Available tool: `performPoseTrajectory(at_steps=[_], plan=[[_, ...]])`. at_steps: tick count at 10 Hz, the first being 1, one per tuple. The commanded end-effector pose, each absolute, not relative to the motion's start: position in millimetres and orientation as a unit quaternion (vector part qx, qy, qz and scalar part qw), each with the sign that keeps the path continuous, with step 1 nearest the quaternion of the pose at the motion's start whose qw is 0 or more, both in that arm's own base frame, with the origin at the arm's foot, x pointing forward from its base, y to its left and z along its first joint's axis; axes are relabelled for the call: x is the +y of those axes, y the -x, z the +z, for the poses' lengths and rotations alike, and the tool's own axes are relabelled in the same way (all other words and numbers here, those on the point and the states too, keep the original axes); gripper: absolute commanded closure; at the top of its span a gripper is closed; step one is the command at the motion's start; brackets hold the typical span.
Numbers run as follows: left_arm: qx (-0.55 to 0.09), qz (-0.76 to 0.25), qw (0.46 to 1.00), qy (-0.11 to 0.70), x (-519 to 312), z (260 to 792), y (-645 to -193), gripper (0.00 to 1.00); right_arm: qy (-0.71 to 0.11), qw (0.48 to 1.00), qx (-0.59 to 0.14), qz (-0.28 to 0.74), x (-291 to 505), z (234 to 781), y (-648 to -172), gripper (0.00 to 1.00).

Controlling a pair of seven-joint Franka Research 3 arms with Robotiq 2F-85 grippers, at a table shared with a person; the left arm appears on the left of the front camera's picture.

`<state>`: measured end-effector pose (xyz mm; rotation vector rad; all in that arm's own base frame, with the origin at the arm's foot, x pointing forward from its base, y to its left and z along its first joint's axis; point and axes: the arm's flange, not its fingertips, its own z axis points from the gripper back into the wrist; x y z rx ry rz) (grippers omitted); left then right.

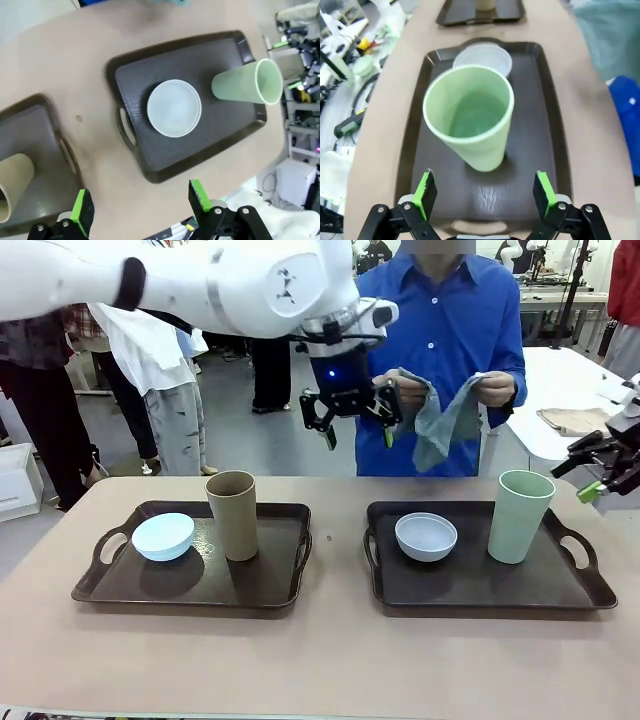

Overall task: Set up a tray with a mat and arrange the tableware.
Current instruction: Pick up the Picnic Bowl and Reusable plastic cup from the Handle tray in front of the human's position and hold them in the air.

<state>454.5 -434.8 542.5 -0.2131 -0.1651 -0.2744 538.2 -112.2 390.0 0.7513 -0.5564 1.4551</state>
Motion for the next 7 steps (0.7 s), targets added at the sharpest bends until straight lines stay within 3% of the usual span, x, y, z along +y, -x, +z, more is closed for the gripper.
performPoseTrajectory(at_steps=[1, 2, 3, 7], plan=[[-0.073, -0.139, 0.983, 0.092, -448.2, 541.3, -458.2, 0.0, -0.337, 0.648, -0.228, 0.643, -106.7, 386.3, -534.6, 0.0], [-0.065, -0.173, 0.974, 0.127, -443.4, 545.4, -451.7, 0.0, -0.339, 0.668, -0.214, 0.627, -108.9, 393.2, -529.7, 0.0], [-0.076, -0.14, 0.982, 0.103, -443.0, 534.9, -454.0, 0.0, -0.336, 0.644, -0.241, 0.644, -103.9, 387.6, -538.5, 0.0], [-0.076, -0.14, 0.982, 0.103, -443.0, 534.9, -454.0, 0.0, -0.336, 0.644, -0.241, 0.644, -103.9, 387.6, -538.5, 0.0]])
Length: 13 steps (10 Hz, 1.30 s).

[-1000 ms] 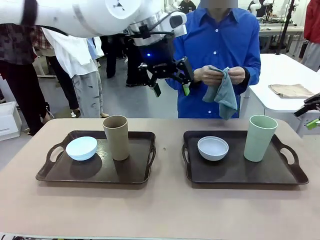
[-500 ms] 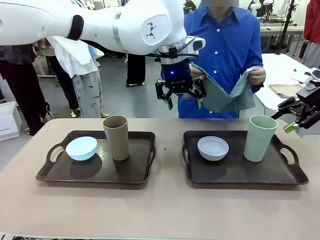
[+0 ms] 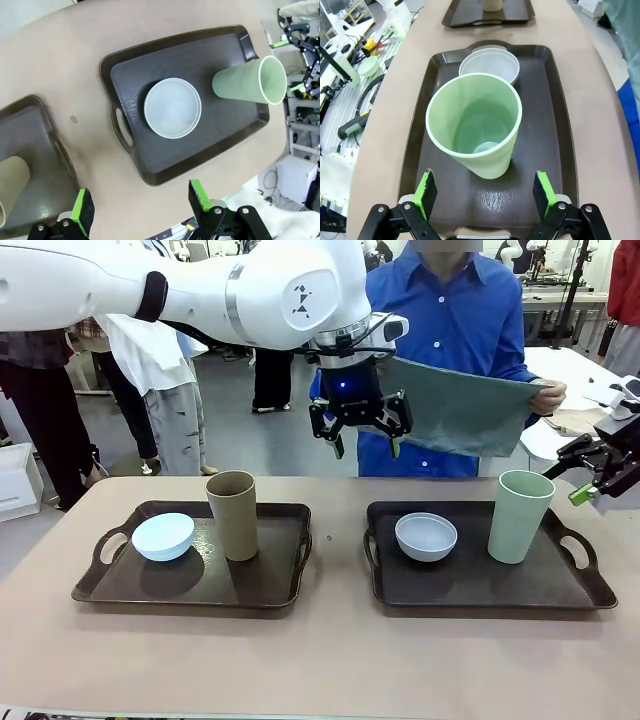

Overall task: Set up a tray with a mat and arrange the tableware.
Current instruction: Pick up the Picnic Bowl and Reusable plastic cup from the Handle tray in front of the human's position and hold them in the air.

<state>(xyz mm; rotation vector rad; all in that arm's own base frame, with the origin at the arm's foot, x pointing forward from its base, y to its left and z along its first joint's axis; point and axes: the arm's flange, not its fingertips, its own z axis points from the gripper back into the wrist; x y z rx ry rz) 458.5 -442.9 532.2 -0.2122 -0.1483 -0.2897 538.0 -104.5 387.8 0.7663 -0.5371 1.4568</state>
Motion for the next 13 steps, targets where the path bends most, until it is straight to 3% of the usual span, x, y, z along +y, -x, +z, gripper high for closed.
performPoseTrajectory(at_steps=[1, 4, 13], plan=[[-0.074, -0.144, 0.981, 0.106, -443.2, 532.3, -458.1, 0.0, -0.337, 0.648, -0.236, 0.641, -104.6, 387.8, -538.0, 0.0], [-0.091, -0.042, 0.987, 0.126, -460.8, 512.3, -469.3, 0.0, -0.367, 0.65, -0.223, 0.627, -106.3, 338.6, -567.6, 0.0], [-0.046, -0.007, 0.995, 0.084, -504.2, 447.8, -499.0, 0.0, -0.363, 0.602, -0.259, 0.663, -61.2, 301.6, -568.7, 0.0]])
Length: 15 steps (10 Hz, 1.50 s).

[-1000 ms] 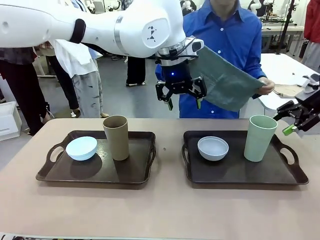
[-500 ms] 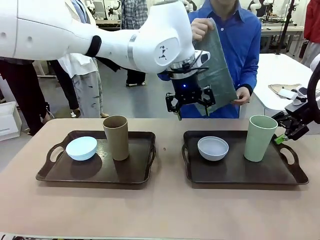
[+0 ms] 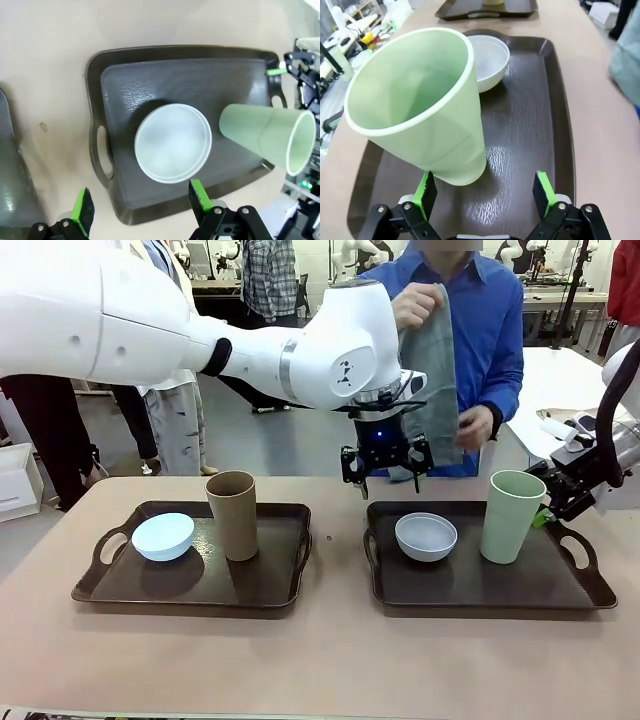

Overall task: Set up a tray with a mat and arrange the tableware.
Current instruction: Pick up the Picnic Bowl and Reusable plastic cup from the Handle tray in front of the human's position and hold them in the air.

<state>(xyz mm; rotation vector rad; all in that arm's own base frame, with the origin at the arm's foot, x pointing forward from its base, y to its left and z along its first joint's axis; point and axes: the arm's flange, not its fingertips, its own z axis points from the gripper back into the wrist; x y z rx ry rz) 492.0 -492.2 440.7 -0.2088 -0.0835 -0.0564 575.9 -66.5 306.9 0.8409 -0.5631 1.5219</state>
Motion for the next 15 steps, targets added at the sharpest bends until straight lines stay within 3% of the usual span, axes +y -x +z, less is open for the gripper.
performPoseTrajectory(at_steps=[1, 5, 15], plan=[[-0.042, 0.004, 0.996, 0.082, -505.2, 444.7, -505.0, 0.0, -0.367, 0.6, -0.25, 0.666, -57.0, 300.6, -565.7, 0.0], [-0.035, 0.029, 0.996, 0.07, -508.2, 432.3, -523.4, 0.0, -0.37, 0.613, -0.219, 0.663, -56.7, 301.9, -544.9, 0.0], [-0.003, 0.017, 0.999, 0.033, -525.9, 383.6, -517.4, 0.0, -0.373, 0.585, -0.265, 0.669, -26.3, 298.9, -531.9, 0.0]])
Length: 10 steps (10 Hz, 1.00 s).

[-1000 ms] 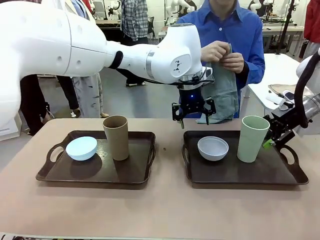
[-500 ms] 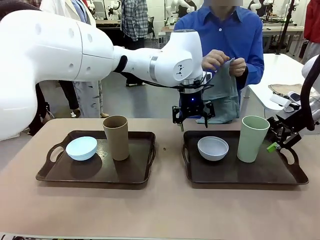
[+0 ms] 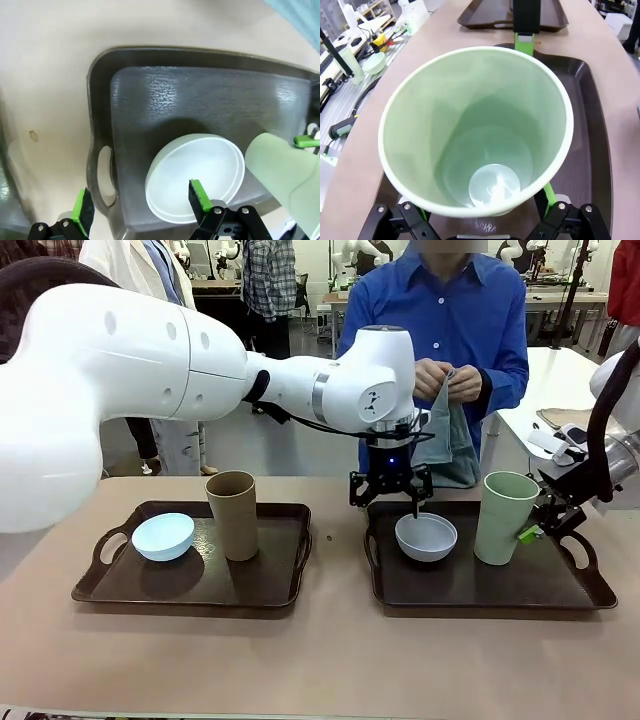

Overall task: Set up a tray with a mat and arrange the tableware.
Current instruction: Pick up the Picnic Bowl and Reusable plastic cup from the Handle tray in front of the human's position and hold them in the air.

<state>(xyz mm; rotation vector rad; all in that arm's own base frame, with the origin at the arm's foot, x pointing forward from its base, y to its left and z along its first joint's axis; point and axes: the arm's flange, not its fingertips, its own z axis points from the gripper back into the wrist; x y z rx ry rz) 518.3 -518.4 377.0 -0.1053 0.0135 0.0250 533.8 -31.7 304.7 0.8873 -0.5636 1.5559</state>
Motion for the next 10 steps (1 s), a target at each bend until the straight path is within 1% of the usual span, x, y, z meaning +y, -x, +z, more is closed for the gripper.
performPoseTrajectory(at_steps=[1, 3, 5, 9, 10], plan=[[0.0, 0.004, 0.999, 0.032, -531.3, 382.0, -510.2, 0.0, -0.374, 0.585, -0.267, 0.668, -23.1, 298.1, -533.7, 0.0], [0.005, -0.017, 0.999, 0.027, -540.9, 377.6, -496.6, 0.0, -0.383, 0.585, -0.262, 0.665, -14.1, 294.1, -535.5, 0.0], [0.018, -0.034, 0.998, 0.04, -543.5, 376.5, -488.8, 0.0, -0.39, 0.584, -0.26, 0.663, -7.2, 291.9, -534.0, 0.0], [-0.008, -0.042, 0.998, 0.05, -536.2, 372.5, -501.3, 0.0, -0.389, 0.589, -0.265, 0.657, -1.0, 295.2, -536.5, 0.0], [-0.004, -0.048, 0.997, 0.061, -535.8, 369.7, -504.5, 0.0, -0.39, 0.589, -0.266, 0.655, 0.0, 295.7, -537.2, 0.0]])
